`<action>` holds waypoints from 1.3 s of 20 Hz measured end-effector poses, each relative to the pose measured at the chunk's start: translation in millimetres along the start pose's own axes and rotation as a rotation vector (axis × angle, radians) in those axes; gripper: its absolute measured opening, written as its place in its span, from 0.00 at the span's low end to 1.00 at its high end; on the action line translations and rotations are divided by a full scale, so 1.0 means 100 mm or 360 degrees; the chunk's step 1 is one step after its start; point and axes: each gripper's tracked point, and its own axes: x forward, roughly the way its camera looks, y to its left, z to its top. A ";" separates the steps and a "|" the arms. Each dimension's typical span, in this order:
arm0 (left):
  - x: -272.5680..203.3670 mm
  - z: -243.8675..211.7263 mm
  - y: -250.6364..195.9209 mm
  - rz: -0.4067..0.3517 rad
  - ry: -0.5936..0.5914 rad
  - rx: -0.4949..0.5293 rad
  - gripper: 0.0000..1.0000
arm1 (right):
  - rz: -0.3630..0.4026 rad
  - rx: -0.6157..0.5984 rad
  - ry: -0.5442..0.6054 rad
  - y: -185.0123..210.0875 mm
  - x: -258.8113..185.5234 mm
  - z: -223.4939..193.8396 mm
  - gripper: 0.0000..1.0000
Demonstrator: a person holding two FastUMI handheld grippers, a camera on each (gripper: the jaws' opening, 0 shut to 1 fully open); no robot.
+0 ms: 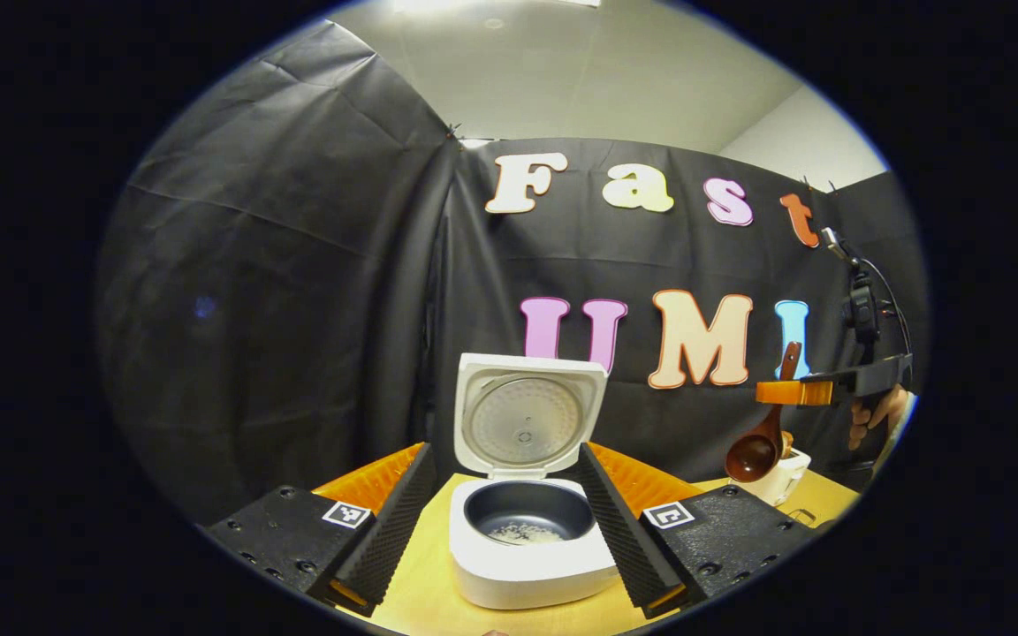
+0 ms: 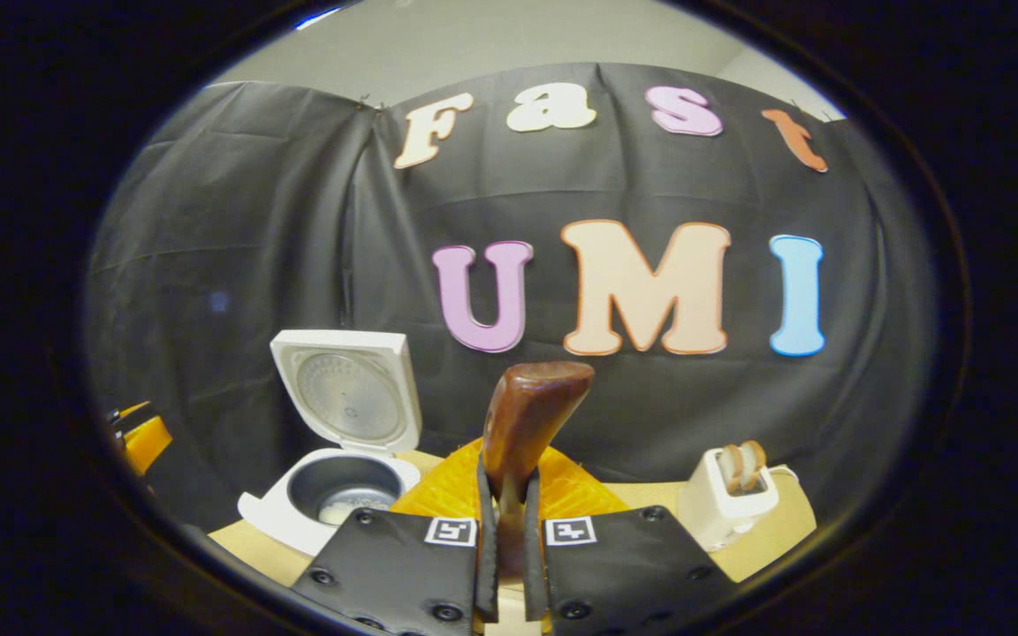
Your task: Close the left gripper, press the button to open the rice cooker; take a wooden spoon from the chopstick holder with the right hand, scoop a spoonful of rice and pour it into the rice cooker, then put the wooden spoon back into the chopstick holder.
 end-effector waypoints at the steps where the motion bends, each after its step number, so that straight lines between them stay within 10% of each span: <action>1: 0.03 -0.02 -0.08 -0.0022 -0.0003 0.0000 0.95 | -0.0030 0.0019 0.0010 -0.14 -0.06 -0.02 0.12; 13: 0.24 -0.02 -0.75 -0.0164 -0.0005 0.0021 0.95 | -0.0401 0.0169 0.0144 -1.70 -0.53 -0.58 0.13; 26: 0.32 -0.06 -1.17 -0.0235 0.0046 0.0078 0.95 | -0.0576 0.0395 0.0404 -2.33 -0.78 -1.79 0.14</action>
